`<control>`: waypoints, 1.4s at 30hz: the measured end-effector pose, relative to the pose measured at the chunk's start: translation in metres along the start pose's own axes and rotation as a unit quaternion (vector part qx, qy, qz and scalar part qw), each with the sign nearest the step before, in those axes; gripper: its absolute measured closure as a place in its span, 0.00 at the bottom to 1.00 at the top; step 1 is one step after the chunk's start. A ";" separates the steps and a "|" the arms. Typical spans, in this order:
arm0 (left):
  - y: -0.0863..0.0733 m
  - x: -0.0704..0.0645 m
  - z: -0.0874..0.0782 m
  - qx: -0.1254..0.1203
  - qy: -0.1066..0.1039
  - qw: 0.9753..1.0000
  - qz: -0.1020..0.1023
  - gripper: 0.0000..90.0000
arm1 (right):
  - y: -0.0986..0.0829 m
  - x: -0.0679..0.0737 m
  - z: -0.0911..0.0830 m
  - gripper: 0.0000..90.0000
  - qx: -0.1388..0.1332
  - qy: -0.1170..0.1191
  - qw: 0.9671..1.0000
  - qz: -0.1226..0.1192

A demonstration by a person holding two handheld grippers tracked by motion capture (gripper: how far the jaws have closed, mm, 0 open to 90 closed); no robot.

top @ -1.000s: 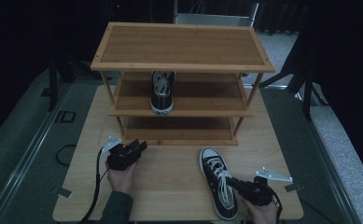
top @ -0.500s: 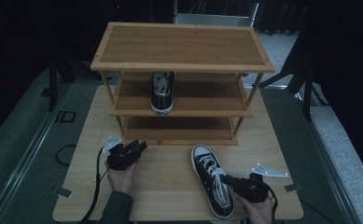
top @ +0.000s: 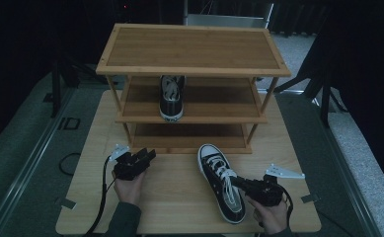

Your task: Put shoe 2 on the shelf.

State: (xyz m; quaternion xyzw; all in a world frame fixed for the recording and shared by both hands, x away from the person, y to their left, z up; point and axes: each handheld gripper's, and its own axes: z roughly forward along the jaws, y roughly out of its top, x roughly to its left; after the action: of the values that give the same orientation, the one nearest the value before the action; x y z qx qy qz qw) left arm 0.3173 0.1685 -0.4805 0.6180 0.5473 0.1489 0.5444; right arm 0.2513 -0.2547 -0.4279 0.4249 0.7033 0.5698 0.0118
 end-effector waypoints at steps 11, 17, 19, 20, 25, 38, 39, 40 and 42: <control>0.000 0.000 0.000 -0.001 0.001 1.000 -0.001 0.63 | 0.021 0.006 0.003 0.98 -0.014 0.015 1.000 -0.010; 0.000 0.000 -0.001 -0.001 0.001 1.000 -0.001 0.63 | 0.027 0.010 0.004 0.98 -0.017 0.022 1.000 -0.014; 0.000 0.000 -0.001 -0.002 0.001 1.000 -0.001 0.63 | 0.028 0.010 0.005 0.98 -0.018 0.025 0.999 -0.014; 0.000 0.000 -0.001 -0.002 0.002 1.000 -0.001 0.63 | 0.030 0.011 0.005 0.98 -0.018 0.027 0.999 -0.013; 0.000 0.000 -0.001 -0.002 0.001 1.000 -0.001 0.63 | 0.035 0.012 0.006 0.98 -0.021 0.036 0.999 -0.010; 0.001 0.000 -0.001 -0.002 0.002 1.000 0.000 0.63 | 0.048 0.021 0.003 0.98 -0.030 0.063 0.998 -0.010; 0.001 0.000 -0.001 -0.002 0.002 1.000 0.000 0.63 | 0.049 0.022 0.002 0.98 -0.030 0.065 0.997 -0.011; 0.001 0.000 -0.001 -0.002 0.002 1.000 0.000 0.63 | 0.050 0.023 0.001 0.98 -0.032 0.066 0.997 -0.012; 0.001 0.000 -0.001 -0.002 0.002 1.000 0.000 0.63 | 0.053 0.026 -0.002 0.98 -0.035 0.073 0.997 -0.012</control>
State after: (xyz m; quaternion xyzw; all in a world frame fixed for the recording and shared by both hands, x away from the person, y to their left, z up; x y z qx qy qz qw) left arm 0.3166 0.1694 -0.4794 0.6164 0.5479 0.1513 0.5450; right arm 0.2645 -0.2412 -0.3723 0.3730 0.6873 0.6230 -0.0175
